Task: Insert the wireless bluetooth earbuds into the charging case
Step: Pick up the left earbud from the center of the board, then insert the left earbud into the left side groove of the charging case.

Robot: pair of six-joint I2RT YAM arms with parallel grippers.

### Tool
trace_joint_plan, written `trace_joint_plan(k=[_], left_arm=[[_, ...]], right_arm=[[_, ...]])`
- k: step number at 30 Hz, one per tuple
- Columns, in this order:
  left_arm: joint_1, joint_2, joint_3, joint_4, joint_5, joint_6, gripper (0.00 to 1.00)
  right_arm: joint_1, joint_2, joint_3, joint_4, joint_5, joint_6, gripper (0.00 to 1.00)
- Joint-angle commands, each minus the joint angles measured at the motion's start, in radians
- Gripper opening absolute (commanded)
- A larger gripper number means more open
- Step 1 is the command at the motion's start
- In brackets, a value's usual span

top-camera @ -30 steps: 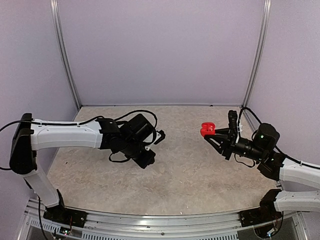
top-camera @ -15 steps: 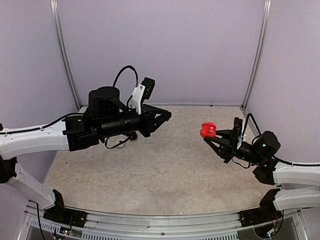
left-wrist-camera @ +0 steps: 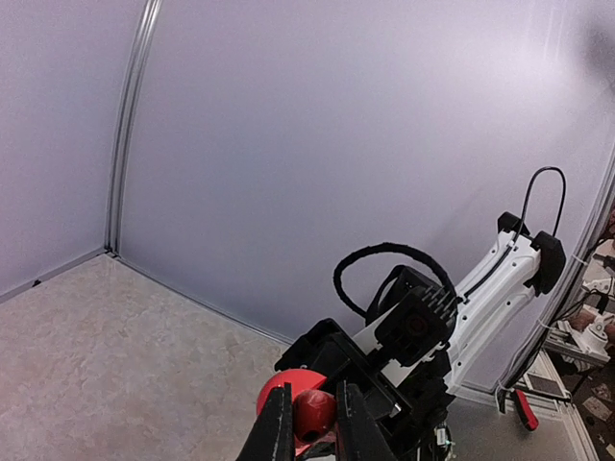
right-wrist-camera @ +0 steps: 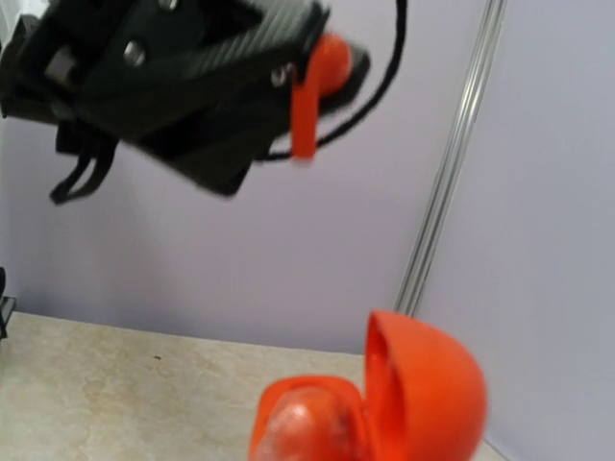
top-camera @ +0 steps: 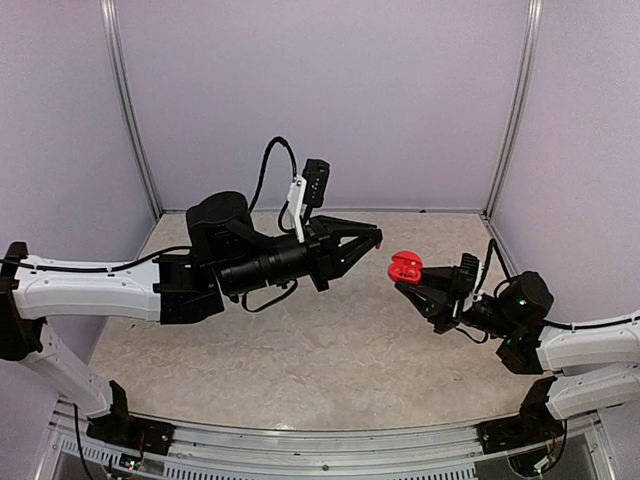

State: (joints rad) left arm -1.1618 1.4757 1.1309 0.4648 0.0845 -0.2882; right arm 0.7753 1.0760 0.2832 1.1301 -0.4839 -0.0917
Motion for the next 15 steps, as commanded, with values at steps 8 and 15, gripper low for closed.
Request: trace_joint_plan(k=[8,15], left_arm=[[-0.023,0.084,0.043,0.093,0.078,-0.051,0.08],[-0.027,0.112,0.053,0.094,0.094,-0.055,0.08]], right_arm=[[0.051,0.014,0.044,0.067,0.044,-0.033,0.00],[0.065,0.016,0.055,0.069,0.053,-0.025,0.00]])
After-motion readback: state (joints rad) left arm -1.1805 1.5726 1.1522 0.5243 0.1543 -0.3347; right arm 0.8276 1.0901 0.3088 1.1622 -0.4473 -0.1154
